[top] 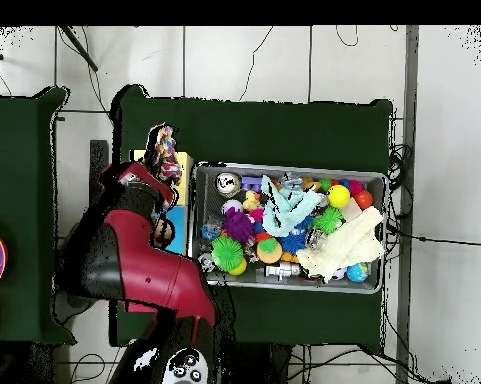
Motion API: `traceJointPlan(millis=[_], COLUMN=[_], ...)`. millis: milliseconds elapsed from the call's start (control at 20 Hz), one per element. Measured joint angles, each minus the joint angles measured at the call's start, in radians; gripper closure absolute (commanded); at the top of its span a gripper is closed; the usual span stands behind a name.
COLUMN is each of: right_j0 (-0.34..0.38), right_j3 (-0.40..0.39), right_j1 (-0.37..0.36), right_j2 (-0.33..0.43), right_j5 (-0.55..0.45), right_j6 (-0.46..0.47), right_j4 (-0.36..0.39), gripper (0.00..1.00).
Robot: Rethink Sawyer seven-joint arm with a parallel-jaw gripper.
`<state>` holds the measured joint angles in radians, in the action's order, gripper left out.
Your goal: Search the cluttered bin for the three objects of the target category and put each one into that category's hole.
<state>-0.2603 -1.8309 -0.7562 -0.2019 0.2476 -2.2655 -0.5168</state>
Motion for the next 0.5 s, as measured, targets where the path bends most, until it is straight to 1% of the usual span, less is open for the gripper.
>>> traceJointPlan(millis=[500], right_j0=[0.041], right_j3=[0.001], right_j1=[0.009], right_j2=[0.016], right_j5=[0.0], right_j6=[0.0], right_j4=[0.019], gripper=[1.0])
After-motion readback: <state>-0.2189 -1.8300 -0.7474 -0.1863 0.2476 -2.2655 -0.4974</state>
